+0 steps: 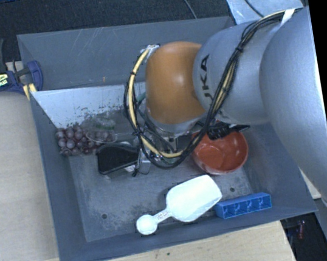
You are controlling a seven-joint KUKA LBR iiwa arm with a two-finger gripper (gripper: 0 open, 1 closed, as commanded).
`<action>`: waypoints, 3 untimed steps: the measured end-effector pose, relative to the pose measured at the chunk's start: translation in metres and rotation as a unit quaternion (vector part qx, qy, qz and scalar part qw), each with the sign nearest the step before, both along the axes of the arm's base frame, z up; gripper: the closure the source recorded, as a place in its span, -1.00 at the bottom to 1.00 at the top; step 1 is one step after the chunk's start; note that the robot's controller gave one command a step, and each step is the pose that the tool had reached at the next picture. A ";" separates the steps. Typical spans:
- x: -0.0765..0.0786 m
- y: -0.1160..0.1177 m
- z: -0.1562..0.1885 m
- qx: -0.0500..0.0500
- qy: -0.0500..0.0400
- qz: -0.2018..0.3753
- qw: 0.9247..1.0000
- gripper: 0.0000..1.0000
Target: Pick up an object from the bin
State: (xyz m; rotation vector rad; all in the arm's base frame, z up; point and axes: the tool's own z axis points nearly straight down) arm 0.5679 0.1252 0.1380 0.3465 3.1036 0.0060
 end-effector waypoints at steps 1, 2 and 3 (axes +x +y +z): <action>0.019 -0.012 -0.017 0.000 0.004 -0.066 0.998 1.00; 0.006 0.003 0.012 0.000 0.001 -0.008 1.000 1.00; 0.021 -0.003 -0.025 -0.002 0.004 -0.053 0.999 1.00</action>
Offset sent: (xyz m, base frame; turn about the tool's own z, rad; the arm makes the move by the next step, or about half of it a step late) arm 0.0065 0.0029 0.0132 0.0186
